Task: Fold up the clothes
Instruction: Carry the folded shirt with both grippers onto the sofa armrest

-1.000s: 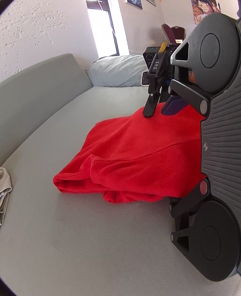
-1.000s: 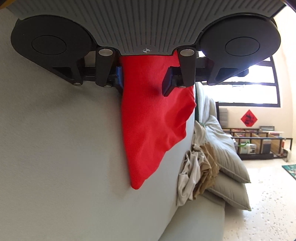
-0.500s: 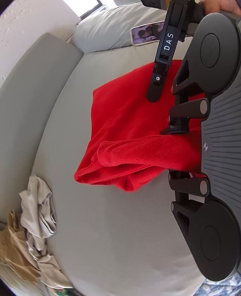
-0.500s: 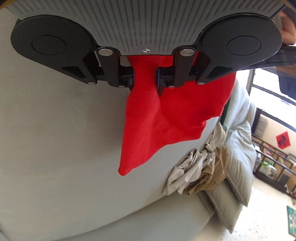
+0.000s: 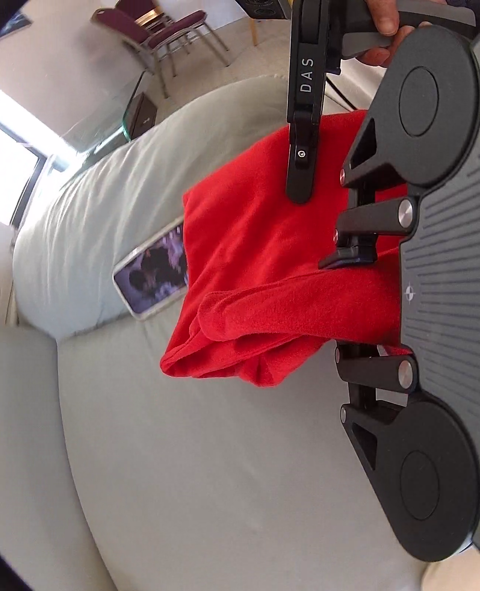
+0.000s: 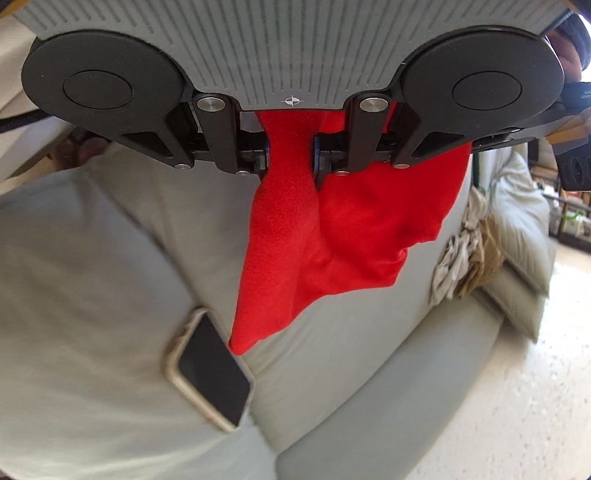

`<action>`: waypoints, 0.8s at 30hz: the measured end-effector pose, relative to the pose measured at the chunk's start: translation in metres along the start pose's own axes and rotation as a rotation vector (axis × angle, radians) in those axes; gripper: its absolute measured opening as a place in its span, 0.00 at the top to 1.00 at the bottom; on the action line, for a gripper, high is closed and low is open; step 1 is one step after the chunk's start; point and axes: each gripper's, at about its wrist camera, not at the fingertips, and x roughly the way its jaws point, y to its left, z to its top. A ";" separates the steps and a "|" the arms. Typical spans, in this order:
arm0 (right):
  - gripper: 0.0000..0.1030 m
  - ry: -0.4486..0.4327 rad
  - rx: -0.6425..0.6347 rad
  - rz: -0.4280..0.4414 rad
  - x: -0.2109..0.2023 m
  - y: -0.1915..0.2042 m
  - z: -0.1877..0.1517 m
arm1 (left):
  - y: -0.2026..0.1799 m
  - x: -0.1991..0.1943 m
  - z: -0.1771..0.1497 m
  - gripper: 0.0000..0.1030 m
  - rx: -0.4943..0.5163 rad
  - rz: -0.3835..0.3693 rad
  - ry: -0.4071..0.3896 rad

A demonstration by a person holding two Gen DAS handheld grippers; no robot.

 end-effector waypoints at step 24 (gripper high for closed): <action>0.25 -0.422 0.231 -0.142 -0.127 -0.176 0.110 | -0.048 0.058 0.089 0.74 -0.146 -0.051 -0.322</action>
